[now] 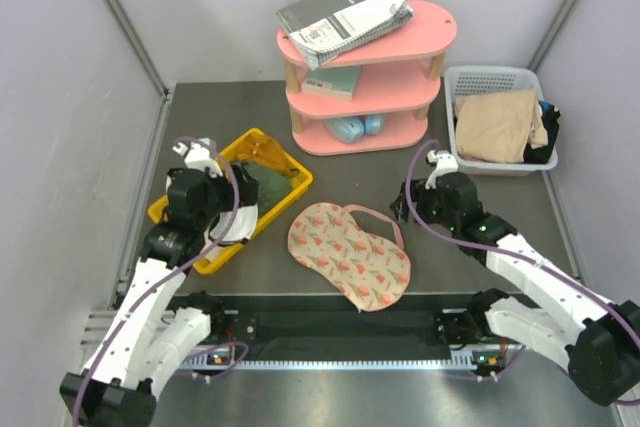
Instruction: Unzip the laundry bag and remove the bra
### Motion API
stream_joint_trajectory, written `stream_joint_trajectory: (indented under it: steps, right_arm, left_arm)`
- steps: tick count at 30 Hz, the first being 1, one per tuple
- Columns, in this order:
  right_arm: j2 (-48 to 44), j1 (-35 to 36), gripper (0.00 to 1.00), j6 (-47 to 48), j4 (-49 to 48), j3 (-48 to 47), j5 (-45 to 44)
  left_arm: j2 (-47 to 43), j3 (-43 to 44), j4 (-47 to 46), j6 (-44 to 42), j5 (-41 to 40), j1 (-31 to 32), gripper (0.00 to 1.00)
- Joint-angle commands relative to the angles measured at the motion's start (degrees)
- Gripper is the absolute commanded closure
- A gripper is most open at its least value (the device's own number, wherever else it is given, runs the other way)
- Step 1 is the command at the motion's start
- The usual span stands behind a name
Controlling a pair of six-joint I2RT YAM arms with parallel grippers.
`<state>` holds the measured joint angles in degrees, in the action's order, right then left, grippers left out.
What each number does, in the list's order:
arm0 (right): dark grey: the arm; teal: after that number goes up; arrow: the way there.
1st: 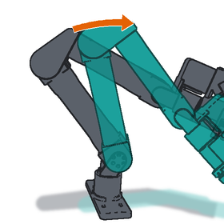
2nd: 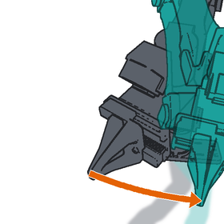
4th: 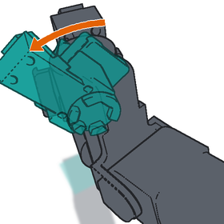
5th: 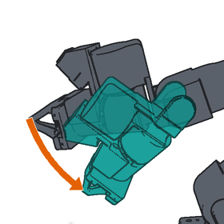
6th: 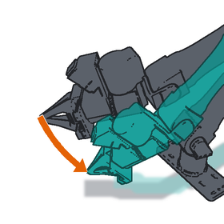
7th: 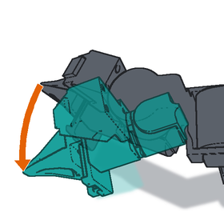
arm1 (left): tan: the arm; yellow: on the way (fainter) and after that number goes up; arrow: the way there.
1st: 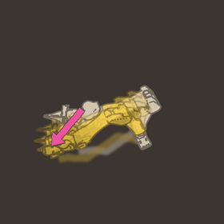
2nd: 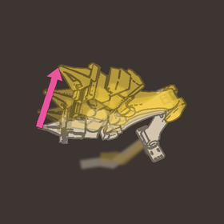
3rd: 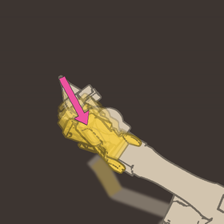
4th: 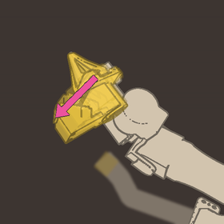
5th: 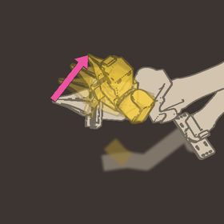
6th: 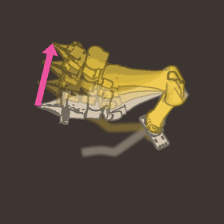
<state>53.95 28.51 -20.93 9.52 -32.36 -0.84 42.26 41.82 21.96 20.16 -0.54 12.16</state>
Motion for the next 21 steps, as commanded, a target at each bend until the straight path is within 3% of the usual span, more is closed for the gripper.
stream_joint_trajectory:
  steps: [1, 8, 13, 21]
  right_arm:
    - [-2.27, 2.51, 0.21, -8.94, 10.59, -1.75, -1.35]
    - [-2.71, 5.06, 0.24, -16.77, 19.57, 0.36, -3.56]
    - [-4.47, 5.94, 0.28, -20.11, 19.40, 4.22, 0.21]
    - [-1.76, 6.82, 0.42, -22.84, 10.63, 10.03, 6.90]
  left_arm:
    - [1.59, -2.18, -4.64, 5.06, -4.81, 7.51, 0.07]
    - [3.62, -5.60, -8.59, 9.89, -6.50, 18.77, 0.07]
    - [5.20, -8.24, -11.83, 13.40, -4.92, 23.51, 0.07]
    - [7.05, -15.97, -19.39, 20.34, 0.00, 27.21, 0.06]
